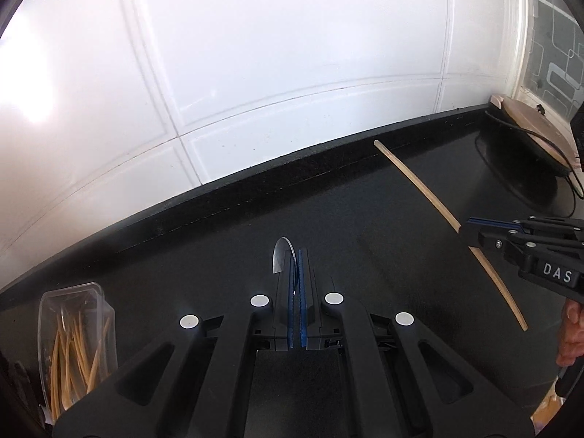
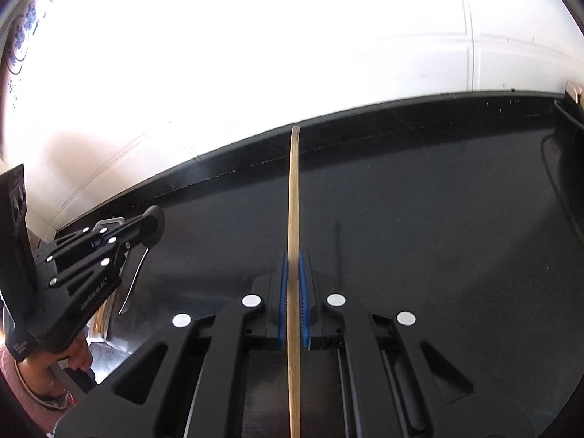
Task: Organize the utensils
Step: 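Lift the silver spoon with the left tool while the right tool lifts the stick, then carry the spoon and stick over the clear tray with both tools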
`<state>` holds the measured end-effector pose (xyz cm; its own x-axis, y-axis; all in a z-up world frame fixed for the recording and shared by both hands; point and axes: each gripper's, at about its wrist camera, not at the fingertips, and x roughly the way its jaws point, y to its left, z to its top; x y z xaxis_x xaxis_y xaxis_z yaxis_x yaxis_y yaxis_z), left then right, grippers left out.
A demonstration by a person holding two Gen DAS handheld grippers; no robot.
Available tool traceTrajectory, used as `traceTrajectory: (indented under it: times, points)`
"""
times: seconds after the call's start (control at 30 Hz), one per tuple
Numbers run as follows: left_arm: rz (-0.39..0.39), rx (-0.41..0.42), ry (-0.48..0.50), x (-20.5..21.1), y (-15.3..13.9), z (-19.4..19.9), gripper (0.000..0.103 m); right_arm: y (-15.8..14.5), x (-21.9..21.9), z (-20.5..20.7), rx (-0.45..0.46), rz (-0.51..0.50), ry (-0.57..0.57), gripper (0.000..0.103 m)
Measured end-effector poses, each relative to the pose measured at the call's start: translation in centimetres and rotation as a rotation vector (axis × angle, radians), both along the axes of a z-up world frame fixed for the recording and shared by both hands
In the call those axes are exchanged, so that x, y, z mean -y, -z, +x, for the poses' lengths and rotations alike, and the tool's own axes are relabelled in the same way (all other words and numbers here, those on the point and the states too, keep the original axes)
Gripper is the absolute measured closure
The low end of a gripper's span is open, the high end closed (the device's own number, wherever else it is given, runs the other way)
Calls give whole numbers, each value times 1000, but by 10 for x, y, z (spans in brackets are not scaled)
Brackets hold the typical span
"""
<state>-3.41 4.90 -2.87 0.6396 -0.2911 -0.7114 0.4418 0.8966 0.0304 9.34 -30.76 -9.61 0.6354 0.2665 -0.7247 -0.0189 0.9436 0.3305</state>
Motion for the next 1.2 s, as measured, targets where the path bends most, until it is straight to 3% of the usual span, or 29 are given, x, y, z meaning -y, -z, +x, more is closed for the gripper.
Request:
traceTrajectory:
  times: [0.2, 0.37, 0.67, 0.8, 1.0, 1.2]
  points:
    - [-76, -26, -22, -50, -7, -9, 102, -5, -40, -6, -40, -22, -5, 96]
    - [-136, -62, -82, -127, -6, -18, 102, -2, -94, -9, -83, -25, -49, 96]
    - [-236, -86, -187, -263, -13, -28, 102, -6, -238, -20, -120, 37, -181, 96]
    - [-283, -109, -231, -317, -14, -23, 102, -16, -291, -9, -118, 120, -206, 96]
    - [-252, -99, -258, -363, -15, -19, 102, -21, -353, -10, -92, 163, -218, 96]
    - [-181, -89, -273, -376, -9, -15, 102, -9, -359, -13, -140, 162, -168, 96]
